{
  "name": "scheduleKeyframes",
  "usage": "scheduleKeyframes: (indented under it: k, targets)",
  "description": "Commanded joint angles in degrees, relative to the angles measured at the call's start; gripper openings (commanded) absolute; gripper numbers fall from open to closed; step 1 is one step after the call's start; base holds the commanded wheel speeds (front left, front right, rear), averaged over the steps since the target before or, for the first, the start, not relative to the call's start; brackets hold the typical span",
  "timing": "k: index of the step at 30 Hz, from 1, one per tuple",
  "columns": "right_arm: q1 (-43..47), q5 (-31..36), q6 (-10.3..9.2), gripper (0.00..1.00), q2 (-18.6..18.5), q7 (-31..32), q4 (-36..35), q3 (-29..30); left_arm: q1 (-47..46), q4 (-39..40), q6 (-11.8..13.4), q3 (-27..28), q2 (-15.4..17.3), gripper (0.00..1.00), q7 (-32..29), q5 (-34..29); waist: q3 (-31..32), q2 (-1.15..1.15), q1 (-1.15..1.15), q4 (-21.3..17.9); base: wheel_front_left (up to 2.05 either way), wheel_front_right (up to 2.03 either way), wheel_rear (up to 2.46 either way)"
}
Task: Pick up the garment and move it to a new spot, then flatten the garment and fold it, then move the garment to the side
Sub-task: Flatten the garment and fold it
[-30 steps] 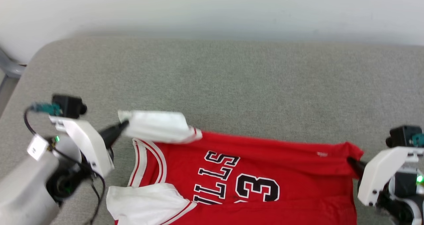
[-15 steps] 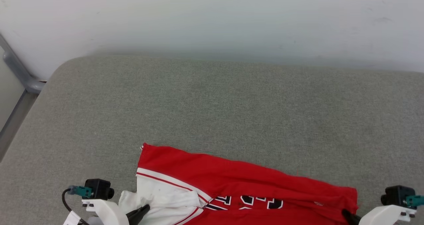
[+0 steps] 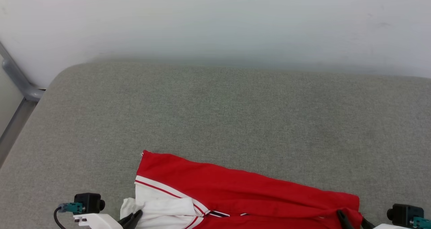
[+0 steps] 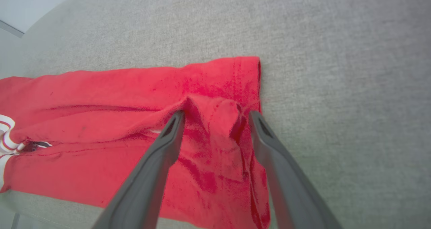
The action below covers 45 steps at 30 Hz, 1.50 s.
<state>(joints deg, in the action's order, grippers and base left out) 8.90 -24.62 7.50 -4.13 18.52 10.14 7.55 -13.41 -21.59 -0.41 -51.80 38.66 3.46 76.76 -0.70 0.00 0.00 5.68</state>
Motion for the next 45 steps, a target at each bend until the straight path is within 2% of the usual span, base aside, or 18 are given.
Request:
scheduleKeyframes:
  k: [1, 7, 14, 18, 24, 29, 32, 38, 45]
  targets:
    - [0.84, 0.08, -0.03, 1.0, -0.48, -1.38, -0.94, -0.69, 0.65, 0.05, 0.61, 0.1, -0.2, 1.0, 1.04, -0.77, 0.42, 0.0, 0.0, -0.09, 0.0, 0.0, 0.0]
    - [2.04, 0.28, -0.03, 1.0, -0.79, -5.06, -7.06, -2.37, -0.27, 2.8, 2.97, 1.38, 0.07, 1.0, 7.72, -4.82, 1.6, 0.0, 0.0, -0.32, 0.0, 0.0, 0.0]
    - [1.33, 0.88, -0.03, 1.0, -1.22, -0.26, -11.66, 0.78, -1.68, 7.77, 7.4, 7.33, 0.52, 1.0, 11.61, -12.3, 2.07, 0.0, 0.0, -0.36, 0.0, 0.0, 0.0]
    - [0.34, 1.05, -0.03, 1.0, -2.18, 4.72, -12.21, 2.97, -0.21, 12.18, 9.73, 15.55, -1.88, 1.0, 11.77, -20.03, 2.03, 0.0, 0.0, -0.13, 0.0, 0.0, 0.0]
    - [-0.81, 1.75, -0.03, 1.0, -3.87, 13.06, -12.65, 4.81, 5.0, 17.76, 10.4, 26.14, -6.92, 1.0, 11.8, -32.96, 1.81, 0.0, 0.0, 0.11, 0.0, 0.0, 0.0]
    - [-1.25, 1.97, -0.03, 1.0, -4.46, 20.64, -11.94, 5.26, 8.57, 20.23, 8.9, 31.07, -10.85, 1.0, 11.81, -41.34, 1.31, 0.0, 0.0, 1.01, 0.0, 0.0, 0.0]
    - [-1.28, 1.99, -0.03, 1.0, -4.15, 23.1, -10.9, 5.46, 10.23, 20.67, 7.36, 32.89, -12.96, 1.0, 11.81, -44.39, 0.96, 0.0, 0.0, 1.79, 0.0, 0.0, 0.0]
    - [-1.56, 1.67, -0.03, 1.0, -2.47, 25.68, -7.45, 4.86, 12.14, 20.2, 4.68, 34.97, -16.01, 1.0, 11.81, -47.86, -0.73, 0.0, 0.0, 2.63, 0.0, 0.0, 0.0]
    - [-2.25, 0.42, -0.02, 1.0, -1.2, 25.72, -1.24, 2.2, 11.45, 19.12, 1.72, 37.42, -18.69, 1.0, 11.82, -50.39, -2.57, 0.0, 0.0, 2.75, 0.0, 0.0, 0.0]
